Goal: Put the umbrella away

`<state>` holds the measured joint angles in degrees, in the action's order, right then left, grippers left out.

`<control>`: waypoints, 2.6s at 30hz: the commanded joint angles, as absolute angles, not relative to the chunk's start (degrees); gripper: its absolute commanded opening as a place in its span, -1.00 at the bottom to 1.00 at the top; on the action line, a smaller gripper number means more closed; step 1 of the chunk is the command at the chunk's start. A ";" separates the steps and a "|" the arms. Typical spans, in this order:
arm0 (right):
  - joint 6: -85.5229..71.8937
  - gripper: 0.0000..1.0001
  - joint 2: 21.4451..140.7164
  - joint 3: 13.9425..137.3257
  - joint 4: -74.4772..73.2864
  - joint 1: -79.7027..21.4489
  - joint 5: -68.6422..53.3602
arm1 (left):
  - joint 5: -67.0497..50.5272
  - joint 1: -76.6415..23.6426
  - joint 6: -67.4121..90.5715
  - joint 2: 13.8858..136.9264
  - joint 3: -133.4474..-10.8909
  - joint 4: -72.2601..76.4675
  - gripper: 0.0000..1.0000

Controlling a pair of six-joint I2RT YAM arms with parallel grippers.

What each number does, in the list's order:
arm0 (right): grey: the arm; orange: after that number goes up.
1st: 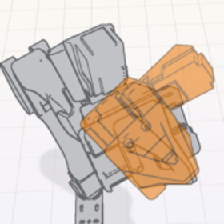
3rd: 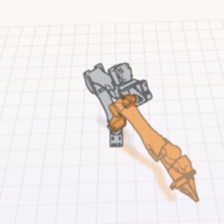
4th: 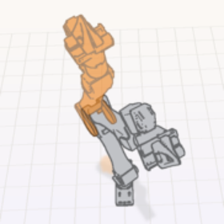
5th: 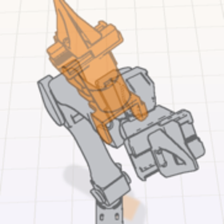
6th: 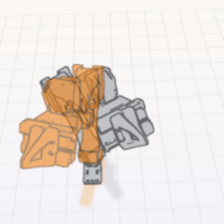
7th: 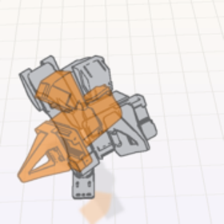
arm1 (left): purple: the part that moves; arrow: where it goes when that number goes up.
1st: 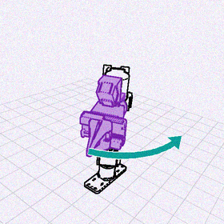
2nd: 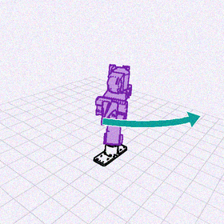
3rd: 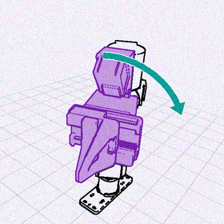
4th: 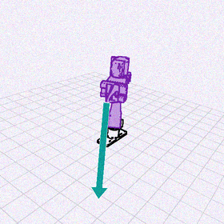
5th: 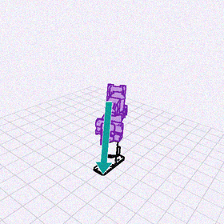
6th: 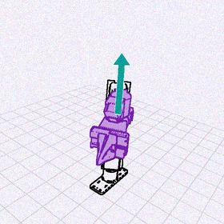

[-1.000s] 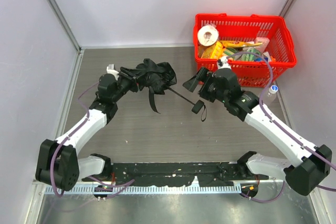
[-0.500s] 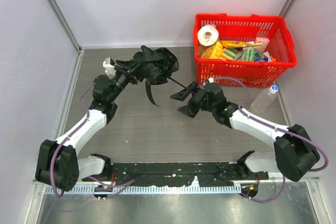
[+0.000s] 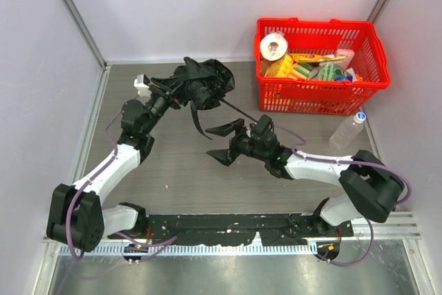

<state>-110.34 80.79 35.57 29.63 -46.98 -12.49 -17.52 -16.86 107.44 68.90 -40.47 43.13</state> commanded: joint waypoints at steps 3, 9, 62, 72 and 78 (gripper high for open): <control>-122.08 0.61 84.46 35.50 43.85 -47.99 -6.86 | -16.26 -18.02 109.16 67.94 -42.45 49.92 -1.00; -121.64 0.24 90.43 38.85 49.36 -48.16 -6.51 | -16.26 -19.77 110.56 66.54 -40.70 49.83 -1.00; -37.45 -0.99 87.80 48.96 56.25 -47.11 -7.21 | 11.16 -22.15 68.02 75.65 -44.56 -37.72 -1.00; -36.48 -0.99 82.36 50.18 56.25 -47.11 -7.38 | 13.80 -22.15 68.91 88.15 -42.45 -31.11 -1.00; -29.38 -0.99 79.80 53.70 41.18 -47.11 -2.41 | 16.17 -22.50 68.37 90.97 -41.13 -30.05 -1.00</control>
<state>-33.71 90.39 46.09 31.18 -47.24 -5.85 -2.50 -24.05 69.84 85.67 -45.34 -21.52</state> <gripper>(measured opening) 0.028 0.394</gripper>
